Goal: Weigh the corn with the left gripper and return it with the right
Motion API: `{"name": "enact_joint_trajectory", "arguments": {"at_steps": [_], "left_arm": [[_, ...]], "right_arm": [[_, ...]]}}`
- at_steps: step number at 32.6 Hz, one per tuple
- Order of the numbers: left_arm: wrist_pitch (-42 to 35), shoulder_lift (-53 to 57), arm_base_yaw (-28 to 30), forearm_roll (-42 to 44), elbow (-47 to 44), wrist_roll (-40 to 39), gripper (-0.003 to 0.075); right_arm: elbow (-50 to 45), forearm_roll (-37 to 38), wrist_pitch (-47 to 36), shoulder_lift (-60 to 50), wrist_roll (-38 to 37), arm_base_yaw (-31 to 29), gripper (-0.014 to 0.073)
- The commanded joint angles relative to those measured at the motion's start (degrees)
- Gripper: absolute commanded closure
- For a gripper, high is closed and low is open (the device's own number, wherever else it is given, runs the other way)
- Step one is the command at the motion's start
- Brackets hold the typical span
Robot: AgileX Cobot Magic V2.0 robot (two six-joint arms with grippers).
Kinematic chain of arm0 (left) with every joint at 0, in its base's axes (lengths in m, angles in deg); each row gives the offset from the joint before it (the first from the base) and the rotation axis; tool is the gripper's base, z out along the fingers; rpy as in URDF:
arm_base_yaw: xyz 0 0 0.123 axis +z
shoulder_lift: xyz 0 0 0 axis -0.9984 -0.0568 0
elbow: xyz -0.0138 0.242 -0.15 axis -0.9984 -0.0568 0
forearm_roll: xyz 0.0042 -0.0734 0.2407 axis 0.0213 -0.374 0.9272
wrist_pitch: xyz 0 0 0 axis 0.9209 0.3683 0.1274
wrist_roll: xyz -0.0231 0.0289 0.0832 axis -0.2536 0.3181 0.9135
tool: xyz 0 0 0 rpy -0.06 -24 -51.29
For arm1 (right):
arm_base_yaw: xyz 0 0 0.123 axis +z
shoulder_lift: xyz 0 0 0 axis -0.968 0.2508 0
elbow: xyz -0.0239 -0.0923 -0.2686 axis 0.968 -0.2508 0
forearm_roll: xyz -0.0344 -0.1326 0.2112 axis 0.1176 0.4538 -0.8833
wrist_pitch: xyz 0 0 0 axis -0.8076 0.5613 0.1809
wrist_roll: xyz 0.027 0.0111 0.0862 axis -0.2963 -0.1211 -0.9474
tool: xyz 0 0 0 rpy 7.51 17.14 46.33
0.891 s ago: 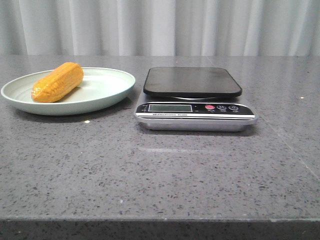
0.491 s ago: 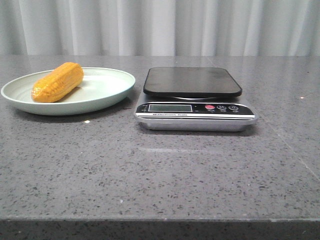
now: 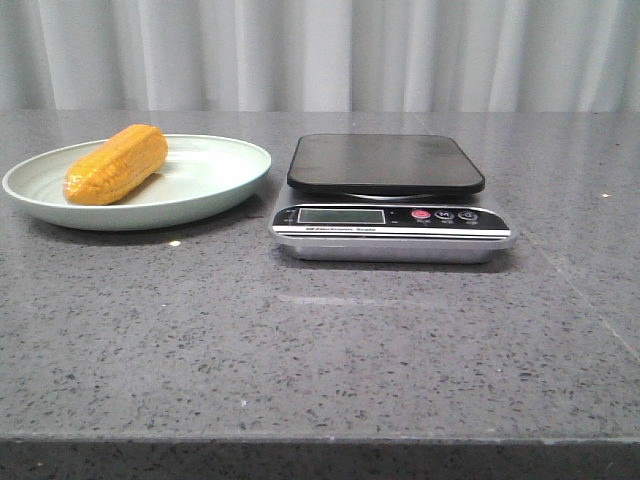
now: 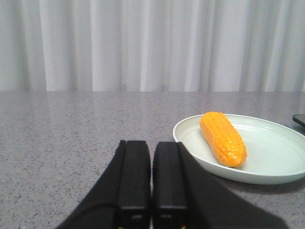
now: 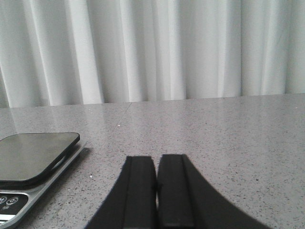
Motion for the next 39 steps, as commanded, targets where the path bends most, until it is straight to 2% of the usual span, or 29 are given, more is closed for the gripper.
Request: {"name": "enact_joint_trajectory", "arguments": {"at_steps": [1,4,6,9,16,21,34,39], "left_arm": [[-10.7,1.1,-0.5,-0.4,-0.5,0.0,0.0594],[-19.9,1.1,-0.5,-0.4,0.3,0.0,0.0594],[-21.5,1.1,-0.5,-0.4,2.6,0.0,0.0594],[-15.8,-0.1,-0.5,-0.4,9.3,0.0,0.0594],[9.1,-12.1,-0.5,-0.4,27.4,0.0,0.0594],[19.5,-21.8,-0.5,-4.1,35.2,0.0,0.0594],[18.1,-38.3,-0.5,-6.9,36.6,-0.9,0.0594],[23.4,-45.6,-0.6,-9.1,41.7,-0.9,0.0556]], "right_arm": [[0.4,-0.1,-4.8,-0.9,0.1,-0.3,0.0421],[0.4,-0.1,-4.8,-0.9,0.1,-0.3,0.0421],[0.4,-0.1,-4.8,-0.9,0.1,-0.1,0.0421],[0.4,-0.1,-4.8,-0.9,0.1,0.2,0.0421],[0.4,-0.1,-4.8,-0.9,0.1,0.5,0.0421],[0.4,-0.1,-4.8,-0.9,0.1,0.5,0.0421],[0.4,-0.1,-4.8,-0.9,0.1,0.5,0.0421],[0.4,-0.1,-4.8,-0.9,0.1,0.5,0.0421]]}}
